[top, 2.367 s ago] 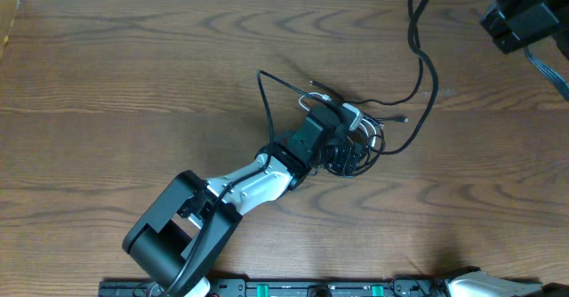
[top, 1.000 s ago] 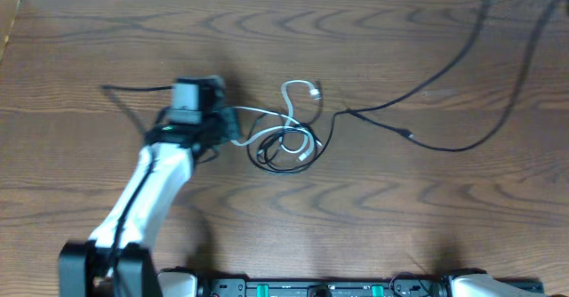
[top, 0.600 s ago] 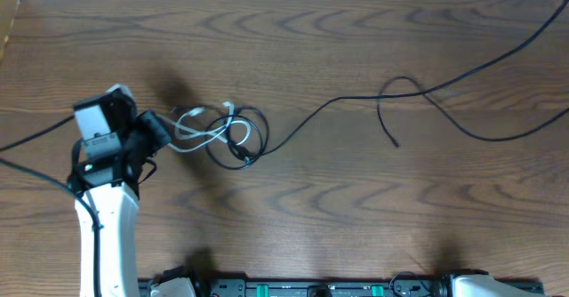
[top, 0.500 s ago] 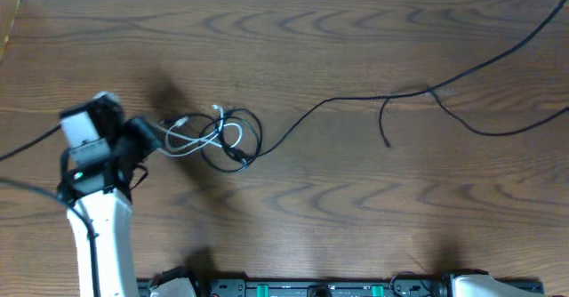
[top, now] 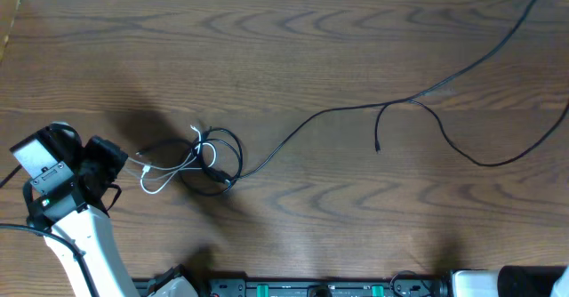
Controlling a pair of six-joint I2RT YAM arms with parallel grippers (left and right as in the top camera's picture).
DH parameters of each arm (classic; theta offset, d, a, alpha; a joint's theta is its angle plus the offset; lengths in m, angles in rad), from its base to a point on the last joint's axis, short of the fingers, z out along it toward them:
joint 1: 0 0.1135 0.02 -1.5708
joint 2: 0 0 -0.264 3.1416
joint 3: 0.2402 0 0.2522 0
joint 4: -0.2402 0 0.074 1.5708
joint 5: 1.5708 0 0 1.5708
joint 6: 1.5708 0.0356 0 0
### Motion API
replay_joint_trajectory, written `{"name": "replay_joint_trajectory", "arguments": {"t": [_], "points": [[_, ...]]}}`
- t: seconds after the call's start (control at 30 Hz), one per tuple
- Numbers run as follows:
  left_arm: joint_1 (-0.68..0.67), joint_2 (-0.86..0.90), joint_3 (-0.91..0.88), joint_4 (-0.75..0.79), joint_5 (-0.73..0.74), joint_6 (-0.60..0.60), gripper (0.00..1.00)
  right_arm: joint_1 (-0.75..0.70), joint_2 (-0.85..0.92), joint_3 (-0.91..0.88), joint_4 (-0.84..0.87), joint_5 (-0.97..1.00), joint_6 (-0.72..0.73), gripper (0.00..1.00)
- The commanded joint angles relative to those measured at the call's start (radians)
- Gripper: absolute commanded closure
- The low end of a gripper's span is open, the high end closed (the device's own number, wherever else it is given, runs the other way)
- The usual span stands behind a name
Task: Untangle cables
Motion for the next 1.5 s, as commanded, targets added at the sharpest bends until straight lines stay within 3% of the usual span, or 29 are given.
{"name": "replay_joint_trajectory", "arguments": {"t": [0.0, 0.23, 0.33, 0.53, 0.7, 1.07, 1.27, 1.47], "points": [[0.003, -0.008, 0.004, 0.011, 0.187, 0.036, 0.92, -0.006, 0.041, 0.01, -0.008, -0.383, -0.013, 0.99], [0.001, -0.008, 0.004, 0.01, 0.35, 0.108, 0.93, 0.011, 0.174, 0.01, 0.006, -1.34, -0.363, 0.99], [0.001, -0.008, 0.004, 0.005, 0.378, 0.127, 0.93, 0.032, 0.244, 0.01, -0.092, -1.513, -0.495, 0.99], [0.001, -0.008, 0.004, -0.02, 0.403, 0.142, 0.93, 0.124, 0.41, 0.01, -0.388, -1.439, -0.718, 0.99], [-0.005, -0.008, 0.004, -0.024, 0.481, 0.142, 0.93, 0.229, 0.526, 0.01, -0.49, -1.363, -0.81, 0.99], [-0.141, -0.008, 0.004, -0.027, 0.494, 0.178, 0.93, 0.475, 0.701, 0.01, -0.48, -0.916, -0.786, 0.99], [-0.169, -0.008, 0.004, -0.029, 0.494, 0.186, 0.93, 0.514, 0.777, 0.01, -0.47, -0.864, -0.788, 0.91], [-0.169, -0.008, 0.004, -0.039, 0.494, 0.186, 0.93, 0.52, 0.871, 0.01, -0.468, -0.866, -0.773, 0.99]]}}
